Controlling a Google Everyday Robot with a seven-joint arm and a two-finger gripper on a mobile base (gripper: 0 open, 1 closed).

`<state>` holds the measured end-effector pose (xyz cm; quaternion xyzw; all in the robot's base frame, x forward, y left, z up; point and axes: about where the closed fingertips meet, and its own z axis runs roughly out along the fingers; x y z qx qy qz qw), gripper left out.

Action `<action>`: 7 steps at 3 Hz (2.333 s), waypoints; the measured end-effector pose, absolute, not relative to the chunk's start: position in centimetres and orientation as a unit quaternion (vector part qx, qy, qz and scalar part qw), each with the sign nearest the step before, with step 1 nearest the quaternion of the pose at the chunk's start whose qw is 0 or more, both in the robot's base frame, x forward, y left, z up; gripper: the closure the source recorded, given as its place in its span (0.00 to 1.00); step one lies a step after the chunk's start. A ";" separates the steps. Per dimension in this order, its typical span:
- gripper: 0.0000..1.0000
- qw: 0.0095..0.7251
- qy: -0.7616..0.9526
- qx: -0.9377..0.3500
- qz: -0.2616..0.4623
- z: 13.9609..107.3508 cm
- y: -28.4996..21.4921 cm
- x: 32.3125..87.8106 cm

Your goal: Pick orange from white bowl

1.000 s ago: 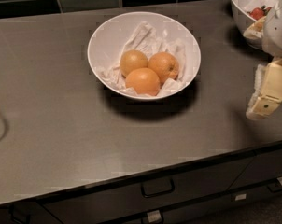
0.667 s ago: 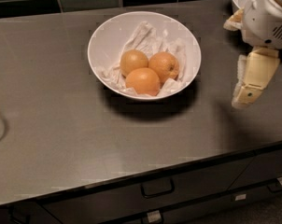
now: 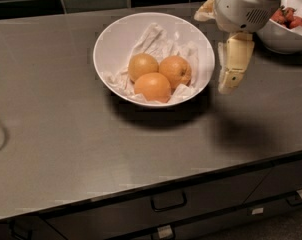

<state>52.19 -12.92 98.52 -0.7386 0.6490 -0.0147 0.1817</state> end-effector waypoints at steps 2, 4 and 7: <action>0.00 0.173 0.635 -0.753 -0.009 97.9 -12.0 55.4; 0.00 0.163 0.608 -0.776 0.028 95.4 -9.6 60.0; 0.03 0.156 0.595 -0.787 0.051 93.3 -8.3 61.4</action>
Offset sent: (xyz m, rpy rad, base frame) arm 0.0611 0.0192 -0.0133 -0.0439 0.0906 0.1046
